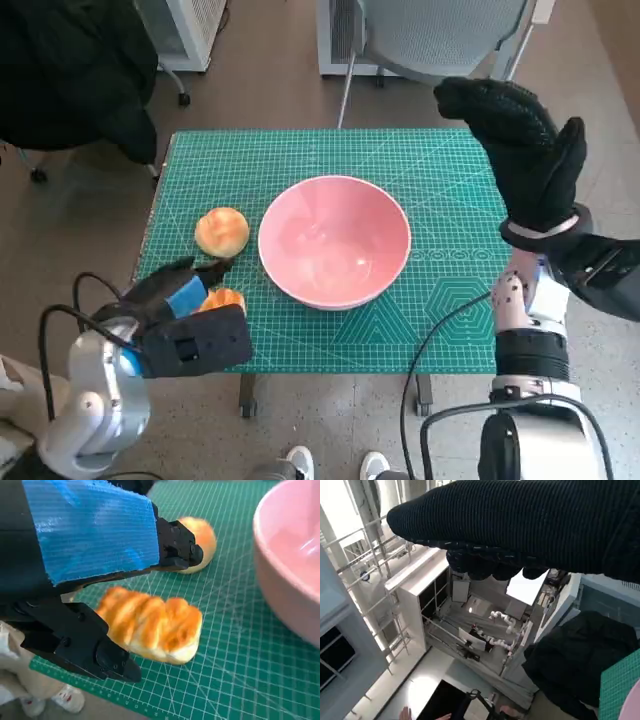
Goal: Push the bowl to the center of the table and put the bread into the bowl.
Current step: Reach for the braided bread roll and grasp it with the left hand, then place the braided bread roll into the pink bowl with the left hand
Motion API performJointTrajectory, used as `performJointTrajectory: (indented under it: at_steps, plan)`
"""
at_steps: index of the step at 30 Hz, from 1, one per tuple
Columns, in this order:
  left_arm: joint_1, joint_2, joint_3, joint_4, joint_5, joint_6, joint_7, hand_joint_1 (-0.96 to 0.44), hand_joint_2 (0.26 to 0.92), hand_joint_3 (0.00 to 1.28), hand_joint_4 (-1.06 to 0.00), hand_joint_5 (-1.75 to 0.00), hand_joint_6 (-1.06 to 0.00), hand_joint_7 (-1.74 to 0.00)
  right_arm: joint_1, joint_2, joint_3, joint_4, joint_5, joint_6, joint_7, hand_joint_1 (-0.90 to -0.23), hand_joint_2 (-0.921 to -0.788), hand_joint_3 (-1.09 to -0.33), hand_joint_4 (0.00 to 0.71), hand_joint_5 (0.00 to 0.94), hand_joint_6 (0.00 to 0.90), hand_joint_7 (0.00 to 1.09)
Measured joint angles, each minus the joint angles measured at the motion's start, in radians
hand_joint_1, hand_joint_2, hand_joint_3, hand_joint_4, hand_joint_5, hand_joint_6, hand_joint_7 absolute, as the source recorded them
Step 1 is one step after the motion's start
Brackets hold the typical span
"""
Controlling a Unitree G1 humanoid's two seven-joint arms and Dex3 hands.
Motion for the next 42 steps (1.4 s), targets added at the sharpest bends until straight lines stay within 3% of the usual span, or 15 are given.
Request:
performJointTrajectory:
  at_steps: [12, 18, 20, 21, 23, 25, 26, 27, 28, 29, 31, 32, 34, 42]
  plan:
    - [-0.06, -0.061, -0.044, 0.137, 0.052, -0.014, 0.0, -0.07, 0.745, 0.02, -0.08, 0.0, -0.25, 0.0, 0.016, -0.004, 0.0, -0.025, 0.016, 0.02, 0.023, -0.664, -0.921, -0.871, 0.351, 0.003, 0.368, 0.16]
    - [-0.082, -0.086, -0.062, 0.197, 0.089, -0.026, 0.01, -0.01, 0.776, 0.03, -0.11, -0.01, -0.28, -0.02, 0.026, -0.005, 0.001, -0.045, 0.031, 0.033, 0.028, -0.669, -0.921, -0.867, 0.351, 0.002, 0.38, 0.18]
    - [-0.083, -0.089, -0.068, 0.21, 0.105, -0.032, 0.013, 0.01, 0.793, 0.04, -0.15, -0.03, -0.32, -0.03, 0.028, -0.005, 0.001, -0.054, 0.035, 0.033, 0.029, -0.67, -0.921, -0.867, 0.351, 0.002, 0.383, 0.18]
    - [-0.084, -0.091, -0.071, 0.217, 0.112, -0.037, 0.015, 0.03, 0.81, 0.04, -0.27, -0.08, -0.37, -0.05, 0.029, -0.005, 0.001, -0.058, 0.035, 0.034, 0.029, -0.673, -0.921, -0.867, 0.351, 0.002, 0.385, 0.18]
    - [-0.089, -0.092, -0.078, 0.236, 0.129, -0.05, 0.02, 0.05, 0.826, 0.05, -0.39, -0.1, -0.42, -0.04, 0.032, -0.005, 0.002, -0.069, 0.036, 0.033, 0.029, -0.675, -0.921, -0.867, 0.351, 0.002, 0.387, 0.18]
    - [-0.091, -0.093, -0.084, 0.256, 0.148, -0.062, 0.027, 0.17, 0.832, 0.14, -0.46, -0.55, -0.53, -0.07, 0.036, -0.005, 0.005, -0.081, 0.036, 0.033, 0.029, -0.679, -0.921, -0.866, 0.352, 0.002, 0.389, 0.19]
    - [-0.093, -0.093, -0.087, 0.263, 0.154, -0.067, 0.031, 0.25, 0.773, 0.32, -0.5, -0.88, -0.61, -0.1, 0.038, -0.005, 0.005, -0.086, 0.036, 0.033, 0.029, -0.682, -0.921, -0.866, 0.352, 0.002, 0.39, 0.19]
    - [-0.093, -0.093, -0.089, 0.27, 0.163, -0.073, 0.035, 0.3, 0.725, 0.45, -0.52, -1.1, -0.67, -0.11, 0.042, -0.005, 0.006, -0.093, 0.036, 0.033, 0.029, -0.684, -0.921, -0.867, 0.352, 0.002, 0.391, 0.19]
    - [-0.093, -0.093, -0.091, 0.275, 0.172, -0.079, 0.038, 0.24, 0.739, 0.44, -0.53, -1.14, -0.65, -0.34, 0.045, -0.005, 0.007, -0.098, 0.036, 0.032, 0.029, -0.685, -0.921, -0.867, 0.352, 0.003, 0.391, 0.19]
    - [-0.093, -0.093, -0.092, 0.28, 0.18, -0.085, 0.041, 0.15, 0.725, 0.48, -0.54, -1.22, -0.62, -0.7, 0.049, -0.005, 0.009, -0.103, 0.036, 0.032, 0.029, -0.687, -0.921, -0.874, 0.353, 0.003, 0.391, 0.19]
    - [-0.093, -0.093, -0.091, 0.285, 0.194, -0.093, 0.054, 0.06, 0.698, 0.54, -0.56, -1.31, -0.59, -1.07, 0.053, -0.005, 0.01, -0.109, 0.037, 0.031, 0.032, -0.689, -0.921, -0.881, 0.354, 0.003, 0.39, 0.19]
    - [-0.093, -0.093, -0.09, 0.286, 0.201, -0.097, 0.057, 0.06, 0.698, 0.54, -0.56, -1.31, -0.59, -1.07, 0.054, -0.005, 0.011, -0.11, 0.038, 0.031, 0.034, -0.689, -0.921, -0.881, 0.354, 0.003, 0.39, 0.19]
    - [-0.092, -0.093, -0.088, 0.287, 0.21, -0.104, 0.067, 0.03, 0.686, 0.59, -0.5, -1.54, -0.62, -1.07, 0.055, -0.005, 0.011, -0.112, 0.041, 0.029, 0.044, -0.685, -0.921, -0.906, 0.355, 0.003, 0.384, 0.2]
    - [-0.072, -0.094, -0.047, 0.254, 0.216, -0.119, 0.068, 0.01, 0.753, 0.48, -0.49, -1.59, -0.62, -1.06, 0.054, -0.005, 0.01, -0.107, 0.072, 0.02, 0.098, -0.683, -0.921, -0.929, 0.351, 0.0, 0.368, 0.2]
